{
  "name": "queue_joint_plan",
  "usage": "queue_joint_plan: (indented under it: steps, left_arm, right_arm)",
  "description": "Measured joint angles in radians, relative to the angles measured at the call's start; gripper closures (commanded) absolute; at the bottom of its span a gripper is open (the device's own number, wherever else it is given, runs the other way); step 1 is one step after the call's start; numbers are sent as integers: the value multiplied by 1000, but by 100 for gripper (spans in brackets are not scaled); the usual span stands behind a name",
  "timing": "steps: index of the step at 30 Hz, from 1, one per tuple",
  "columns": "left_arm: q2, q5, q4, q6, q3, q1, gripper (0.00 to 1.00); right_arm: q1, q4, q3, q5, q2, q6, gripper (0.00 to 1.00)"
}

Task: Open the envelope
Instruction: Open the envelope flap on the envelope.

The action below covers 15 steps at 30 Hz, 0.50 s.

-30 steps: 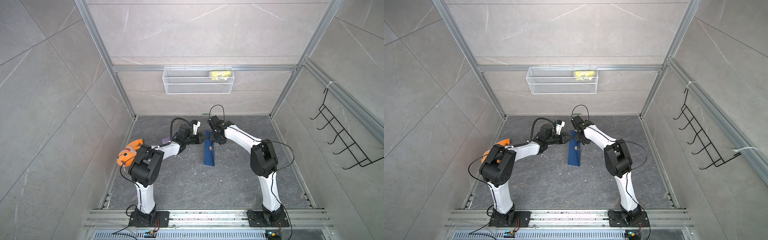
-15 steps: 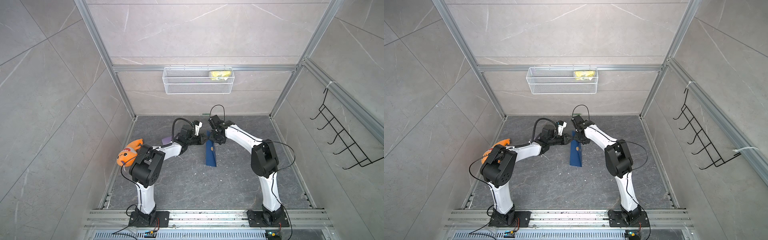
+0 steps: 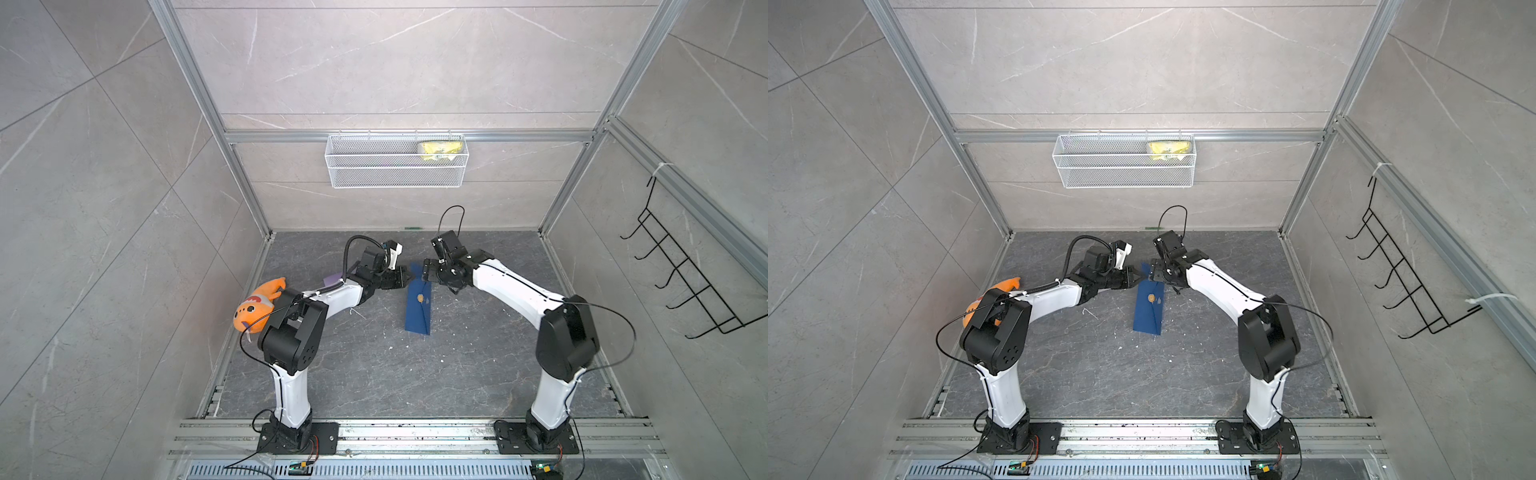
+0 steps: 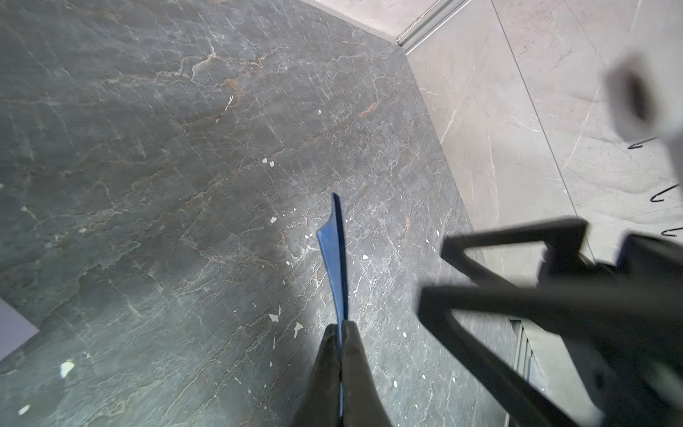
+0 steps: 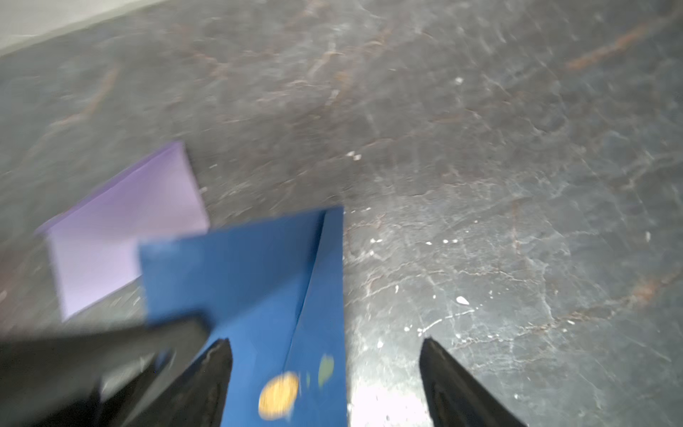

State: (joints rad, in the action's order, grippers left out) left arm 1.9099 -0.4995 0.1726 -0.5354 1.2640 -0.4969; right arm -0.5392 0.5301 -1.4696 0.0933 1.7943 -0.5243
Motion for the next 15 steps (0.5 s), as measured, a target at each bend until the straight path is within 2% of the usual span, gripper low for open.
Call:
queue_joint_plan:
  steps: [6,9,15]
  left_arm:
    - [0,7,-132,-40,98,15,100]
    - [0,27,-189,-61,120,18,100]
    - [0,73,-270,-91,124,18,100]
  right_arm:
    - [-80,-152,224,-47,-86,170,38]
    - [-114,-178,290,-49,-86,218,38]
    - [-145,-219,298,-37,-83,264,39]
